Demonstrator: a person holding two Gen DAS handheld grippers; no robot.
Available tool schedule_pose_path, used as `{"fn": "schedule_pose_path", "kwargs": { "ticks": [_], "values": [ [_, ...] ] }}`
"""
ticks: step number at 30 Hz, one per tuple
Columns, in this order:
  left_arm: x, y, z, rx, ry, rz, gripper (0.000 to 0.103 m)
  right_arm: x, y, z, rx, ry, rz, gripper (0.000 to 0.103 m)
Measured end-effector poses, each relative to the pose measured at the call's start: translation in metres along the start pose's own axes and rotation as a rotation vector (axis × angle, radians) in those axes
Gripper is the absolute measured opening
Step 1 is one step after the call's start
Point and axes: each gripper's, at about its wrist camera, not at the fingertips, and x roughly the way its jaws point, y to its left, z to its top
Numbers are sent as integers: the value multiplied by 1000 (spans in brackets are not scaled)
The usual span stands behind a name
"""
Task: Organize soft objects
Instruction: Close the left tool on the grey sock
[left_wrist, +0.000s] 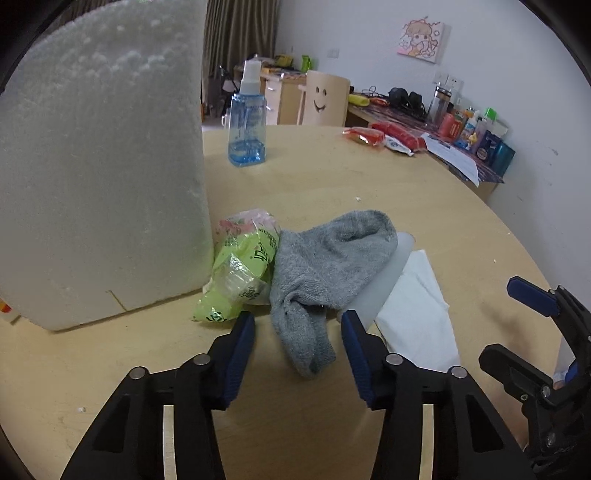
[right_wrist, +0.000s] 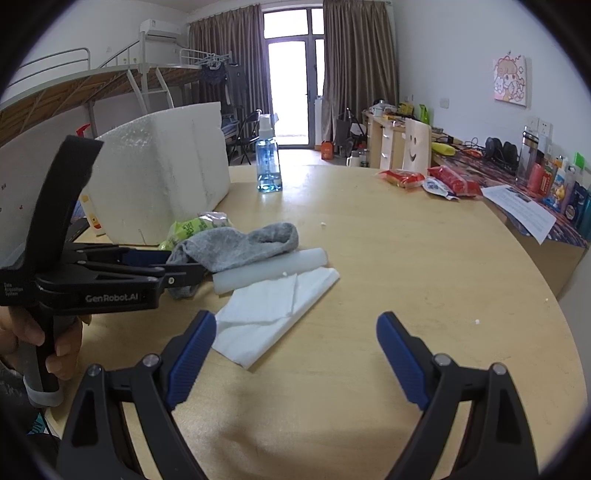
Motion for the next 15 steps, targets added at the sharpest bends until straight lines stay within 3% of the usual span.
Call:
{"fn": "schedule_pose_path", "kwargs": {
  "ticks": [6, 12, 15],
  "values": [
    [2, 3, 2, -19, 5, -17, 25, 4, 1, 1, -6, 8, 6, 91],
    [1, 2, 2, -15, -7, -34, 11, 9, 3, 2, -12, 27, 11, 91],
    [0, 5, 1, -16, -20, -33, 11, 14, 4, 4, -18, 39, 11, 91]
  ]
}}
